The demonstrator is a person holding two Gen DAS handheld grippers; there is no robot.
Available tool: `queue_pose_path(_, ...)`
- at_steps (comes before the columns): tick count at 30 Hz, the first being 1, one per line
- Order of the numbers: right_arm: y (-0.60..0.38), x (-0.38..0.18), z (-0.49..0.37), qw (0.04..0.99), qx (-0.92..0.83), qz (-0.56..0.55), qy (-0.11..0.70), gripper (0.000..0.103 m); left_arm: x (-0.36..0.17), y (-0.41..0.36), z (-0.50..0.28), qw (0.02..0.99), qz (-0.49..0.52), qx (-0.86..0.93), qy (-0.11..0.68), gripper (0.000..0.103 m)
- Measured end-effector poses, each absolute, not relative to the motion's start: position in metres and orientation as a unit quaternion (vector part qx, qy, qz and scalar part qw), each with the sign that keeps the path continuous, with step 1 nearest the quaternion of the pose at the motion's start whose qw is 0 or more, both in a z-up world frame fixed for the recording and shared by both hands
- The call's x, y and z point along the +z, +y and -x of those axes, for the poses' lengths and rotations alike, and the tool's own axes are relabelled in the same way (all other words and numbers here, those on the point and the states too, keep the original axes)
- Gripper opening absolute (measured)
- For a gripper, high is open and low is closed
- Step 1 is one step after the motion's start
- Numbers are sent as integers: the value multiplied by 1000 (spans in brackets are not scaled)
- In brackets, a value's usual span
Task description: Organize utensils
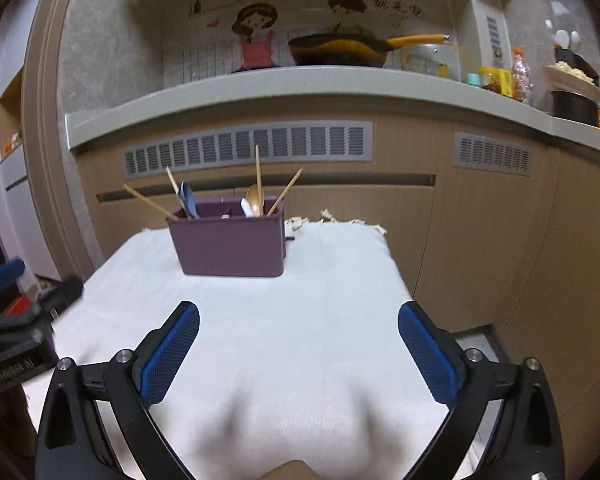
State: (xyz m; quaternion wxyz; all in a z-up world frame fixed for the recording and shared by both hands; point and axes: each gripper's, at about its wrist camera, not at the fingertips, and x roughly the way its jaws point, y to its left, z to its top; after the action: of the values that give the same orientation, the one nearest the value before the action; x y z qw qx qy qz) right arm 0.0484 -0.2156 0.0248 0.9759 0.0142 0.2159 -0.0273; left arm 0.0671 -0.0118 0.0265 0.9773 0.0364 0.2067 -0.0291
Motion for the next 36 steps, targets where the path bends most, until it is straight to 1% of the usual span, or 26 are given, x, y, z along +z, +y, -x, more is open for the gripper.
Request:
queue_pose_path(4,-217,24,-51,975,-25,-11,220,99,23,-13,-68,975,-35,-30,217,103)
queue_pose_path(36,-212,15,-52,971,-24,-4,236,99,25,-11,-66,975,-30,-32,217,103)
